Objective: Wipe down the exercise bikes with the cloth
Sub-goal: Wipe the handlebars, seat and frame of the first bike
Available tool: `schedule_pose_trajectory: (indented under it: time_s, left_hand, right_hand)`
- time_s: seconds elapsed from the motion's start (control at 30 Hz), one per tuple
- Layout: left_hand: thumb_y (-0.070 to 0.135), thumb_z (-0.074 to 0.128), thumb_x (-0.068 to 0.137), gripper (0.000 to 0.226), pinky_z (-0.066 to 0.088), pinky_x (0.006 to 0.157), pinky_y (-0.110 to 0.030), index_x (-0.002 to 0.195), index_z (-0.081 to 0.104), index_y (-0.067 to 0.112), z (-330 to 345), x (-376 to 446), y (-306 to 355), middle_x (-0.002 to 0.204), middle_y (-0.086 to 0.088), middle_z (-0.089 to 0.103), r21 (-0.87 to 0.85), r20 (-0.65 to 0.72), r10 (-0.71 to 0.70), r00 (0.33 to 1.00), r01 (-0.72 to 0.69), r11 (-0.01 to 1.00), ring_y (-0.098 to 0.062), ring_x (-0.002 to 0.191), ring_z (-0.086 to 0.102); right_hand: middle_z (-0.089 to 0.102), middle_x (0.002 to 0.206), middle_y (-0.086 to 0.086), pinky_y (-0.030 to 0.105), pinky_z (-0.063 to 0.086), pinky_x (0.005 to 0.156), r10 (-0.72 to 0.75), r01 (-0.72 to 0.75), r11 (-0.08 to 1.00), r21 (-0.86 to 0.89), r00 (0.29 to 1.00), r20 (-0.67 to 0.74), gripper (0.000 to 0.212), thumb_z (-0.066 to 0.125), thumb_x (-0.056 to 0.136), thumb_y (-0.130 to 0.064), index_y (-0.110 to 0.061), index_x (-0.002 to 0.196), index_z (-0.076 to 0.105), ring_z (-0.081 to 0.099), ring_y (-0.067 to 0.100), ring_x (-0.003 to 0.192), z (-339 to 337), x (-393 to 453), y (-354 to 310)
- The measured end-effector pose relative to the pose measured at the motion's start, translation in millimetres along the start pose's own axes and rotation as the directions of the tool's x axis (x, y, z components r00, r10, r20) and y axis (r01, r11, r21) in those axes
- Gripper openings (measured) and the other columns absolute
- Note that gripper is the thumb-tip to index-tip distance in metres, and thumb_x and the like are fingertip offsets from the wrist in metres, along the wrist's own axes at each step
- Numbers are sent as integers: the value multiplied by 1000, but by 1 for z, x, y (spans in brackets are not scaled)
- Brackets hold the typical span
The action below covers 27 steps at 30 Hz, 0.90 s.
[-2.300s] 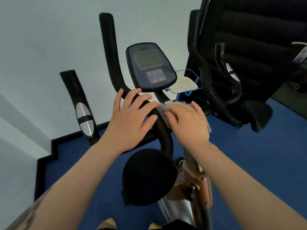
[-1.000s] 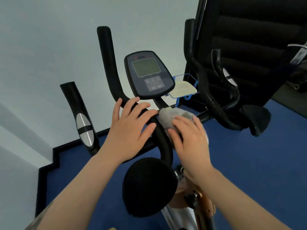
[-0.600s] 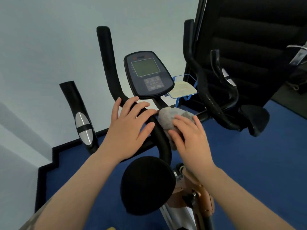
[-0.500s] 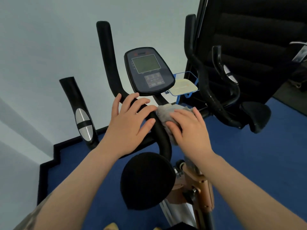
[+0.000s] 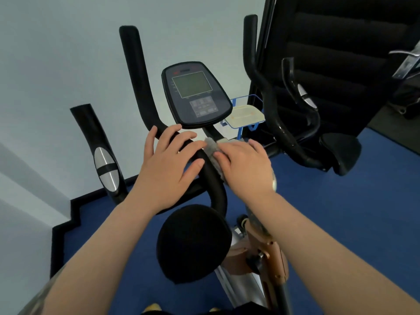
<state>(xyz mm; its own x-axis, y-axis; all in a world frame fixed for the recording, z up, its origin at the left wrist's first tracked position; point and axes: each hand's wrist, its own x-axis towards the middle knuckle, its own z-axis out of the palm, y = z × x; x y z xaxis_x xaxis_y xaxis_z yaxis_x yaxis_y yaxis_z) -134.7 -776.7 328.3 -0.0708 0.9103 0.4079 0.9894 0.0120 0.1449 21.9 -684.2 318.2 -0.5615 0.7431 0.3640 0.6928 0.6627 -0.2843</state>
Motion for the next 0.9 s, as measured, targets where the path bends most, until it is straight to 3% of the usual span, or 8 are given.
schedule_pose_trajectory:
  time_s: [0.1, 0.17, 0.4, 0.47, 0.53, 0.63, 0.77, 0.9]
  left_hand:
    - [45, 30, 99, 44, 1, 120, -48, 129, 58, 30, -1, -1, 1, 136, 9, 51, -15, -12, 3, 1000, -3, 1000, -19, 143, 29]
    - [45, 31, 99, 43, 2, 120, -48, 128, 58, 30, -1, 0, 1, 135, 9, 52, -21, -17, 6, 1000, -7, 1000, -19, 142, 30]
    - [48, 25, 98, 52, 0, 121, -49, 135, 56, 28, -3, 1, 2, 143, 8, 48, -8, 30, -11, 999, 11, 1000, -19, 146, 24]
    - [50, 23, 99, 54, -2, 122, -46, 140, 52, 30, -7, -1, 1, 151, 9, 42, -2, 52, -5, 999, 5, 1000, -15, 150, 18]
    - [46, 31, 100, 49, -2, 122, -45, 143, 48, 30, -16, -4, -9, 155, 8, 37, 48, 38, 5, 999, -7, 999, -14, 150, 17]
    - [32, 52, 100, 48, -1, 123, -46, 147, 44, 28, -28, -6, -30, 157, 6, 35, 93, 35, -11, 999, 8, 996, -12, 150, 19]
    - [22, 57, 97, 58, 5, 124, -44, 152, 37, 21, -26, -13, -29, 161, 3, 28, 115, 35, -6, 999, 2, 993, -14, 151, 15]
    - [8, 55, 94, 47, 27, 118, -44, 141, 52, 14, -22, -21, -31, 148, -2, 49, -55, -222, -199, 955, 191, 980, -21, 139, 40]
  right_hand:
    - [70, 110, -2, 39, 27, 116, -6, 43, 986, 162, 975, -220, 25, 52, 97, -28, -16, 107, 71, 58, 13, 114, 6, -34, 5]
    - [70, 114, 0, 42, 29, 116, -8, 61, 978, 198, 966, -260, 28, 53, 94, -28, -13, 109, 72, 57, 13, 119, 9, -45, 13]
    - [64, 86, -8, 32, 32, 102, -23, 25, 999, -27, 998, 59, 33, 36, 103, -36, -23, 87, 62, 57, 15, 90, -5, 14, -1]
    - [66, 82, -2, 36, 40, 90, 87, -100, 972, 212, 994, 71, 33, 41, 102, -32, -16, 87, 66, 58, 20, 84, -10, 11, 7]
    - [68, 82, 3, 41, 48, 80, 258, -254, 798, 546, 964, 70, 34, 45, 101, -36, -13, 90, 68, 62, 22, 83, -19, 8, 7]
    - [67, 82, 0, 45, 50, 79, 276, -246, 684, 687, 959, 69, 28, 49, 98, -40, -17, 91, 64, 62, 22, 82, -17, 13, -16]
    - [63, 102, -17, 13, 42, 72, 93, -112, 818, 564, 994, 63, 29, 44, 100, -43, -37, 128, 47, 56, 1, 87, 6, -7, -38]
    - [57, 104, -27, 2, 34, 69, 42, -31, 858, 512, 999, -9, 35, 45, 99, -41, -43, 134, 44, 45, -12, 86, 6, -22, -25]
